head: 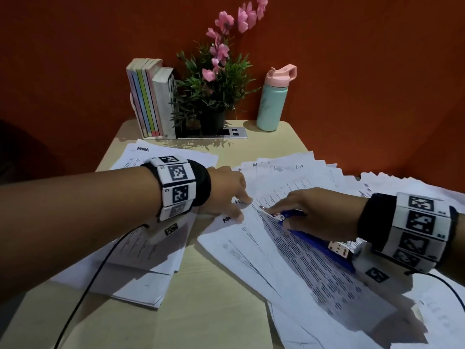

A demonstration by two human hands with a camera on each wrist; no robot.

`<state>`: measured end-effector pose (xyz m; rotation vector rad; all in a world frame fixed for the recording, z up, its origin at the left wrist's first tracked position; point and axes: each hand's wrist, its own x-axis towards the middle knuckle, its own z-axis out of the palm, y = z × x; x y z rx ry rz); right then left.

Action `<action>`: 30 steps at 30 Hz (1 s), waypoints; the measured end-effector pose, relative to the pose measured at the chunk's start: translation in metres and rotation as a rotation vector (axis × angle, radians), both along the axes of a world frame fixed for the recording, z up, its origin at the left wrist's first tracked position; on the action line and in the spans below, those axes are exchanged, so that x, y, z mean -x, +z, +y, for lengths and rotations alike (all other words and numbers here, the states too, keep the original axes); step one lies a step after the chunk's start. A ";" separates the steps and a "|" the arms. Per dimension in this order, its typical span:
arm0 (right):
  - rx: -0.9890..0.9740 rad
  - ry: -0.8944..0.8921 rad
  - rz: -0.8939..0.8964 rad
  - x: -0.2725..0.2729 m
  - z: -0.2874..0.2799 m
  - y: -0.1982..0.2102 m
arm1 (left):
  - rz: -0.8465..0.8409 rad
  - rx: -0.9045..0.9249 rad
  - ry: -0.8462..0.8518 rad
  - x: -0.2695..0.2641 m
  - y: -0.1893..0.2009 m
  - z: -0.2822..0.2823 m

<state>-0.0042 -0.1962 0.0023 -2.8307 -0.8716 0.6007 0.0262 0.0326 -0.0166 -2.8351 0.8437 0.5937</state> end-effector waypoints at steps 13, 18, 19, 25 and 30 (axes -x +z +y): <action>0.087 -0.009 -0.041 -0.015 -0.004 0.003 | -0.086 0.009 -0.038 -0.020 -0.005 -0.022; 0.147 0.010 -0.051 -0.020 0.005 0.003 | -0.019 -0.017 -0.025 -0.030 -0.006 -0.021; 0.150 0.016 -0.055 -0.021 0.007 0.002 | -0.012 -0.018 -0.020 -0.031 -0.006 -0.020; 0.160 0.035 -0.060 -0.025 0.011 -0.001 | 0.032 -0.003 0.005 -0.035 -0.012 -0.016; 0.178 0.057 -0.078 -0.024 0.013 -0.002 | -0.005 -0.047 -0.027 -0.037 -0.012 -0.020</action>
